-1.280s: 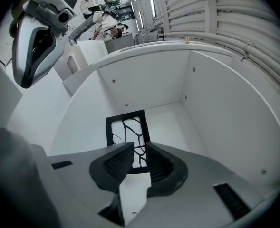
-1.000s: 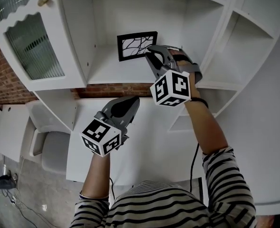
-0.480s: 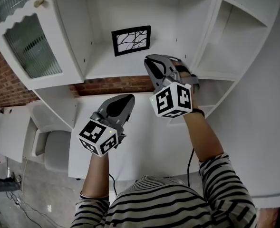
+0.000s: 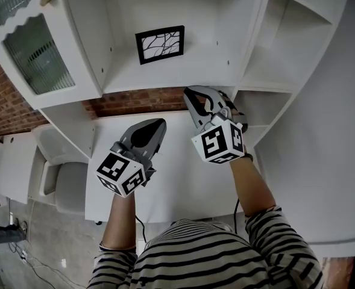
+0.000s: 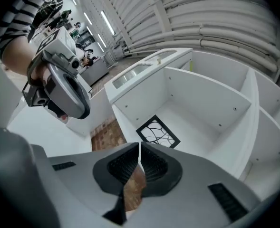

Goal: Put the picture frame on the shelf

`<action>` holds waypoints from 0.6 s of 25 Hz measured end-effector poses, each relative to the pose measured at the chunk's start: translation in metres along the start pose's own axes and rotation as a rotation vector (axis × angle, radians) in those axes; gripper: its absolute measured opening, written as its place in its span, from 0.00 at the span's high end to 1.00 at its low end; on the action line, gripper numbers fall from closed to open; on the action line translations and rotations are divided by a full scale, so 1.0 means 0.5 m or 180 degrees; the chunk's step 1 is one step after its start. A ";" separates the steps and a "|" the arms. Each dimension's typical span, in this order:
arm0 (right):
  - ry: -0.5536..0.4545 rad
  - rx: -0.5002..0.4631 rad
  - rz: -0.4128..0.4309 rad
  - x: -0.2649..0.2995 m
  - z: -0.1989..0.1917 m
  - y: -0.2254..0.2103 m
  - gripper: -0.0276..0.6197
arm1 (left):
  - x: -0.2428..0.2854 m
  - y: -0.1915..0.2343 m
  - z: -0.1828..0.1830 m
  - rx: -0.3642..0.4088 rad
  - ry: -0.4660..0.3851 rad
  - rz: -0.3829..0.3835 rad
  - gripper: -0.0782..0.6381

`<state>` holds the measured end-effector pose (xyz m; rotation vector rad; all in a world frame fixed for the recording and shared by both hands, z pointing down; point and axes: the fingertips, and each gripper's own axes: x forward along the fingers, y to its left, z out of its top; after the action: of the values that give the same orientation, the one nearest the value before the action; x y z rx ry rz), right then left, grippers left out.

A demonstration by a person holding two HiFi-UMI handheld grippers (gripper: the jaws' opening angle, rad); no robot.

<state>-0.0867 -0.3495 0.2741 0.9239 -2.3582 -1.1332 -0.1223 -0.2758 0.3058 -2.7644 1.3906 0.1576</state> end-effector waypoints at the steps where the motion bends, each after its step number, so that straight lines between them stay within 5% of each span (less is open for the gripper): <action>1: -0.0010 0.0083 0.0017 -0.008 -0.005 0.009 0.93 | -0.003 -0.001 -0.004 -0.0004 0.0000 0.0001 0.88; 15: -0.0332 0.1482 0.0540 -0.102 -0.055 0.172 0.93 | -0.044 -0.031 -0.082 -0.0312 -0.0139 0.0035 0.88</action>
<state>-0.0689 -0.2895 0.3565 0.7963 -2.7872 -0.5879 -0.1199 -0.2524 0.3488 -2.8127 1.4252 0.2927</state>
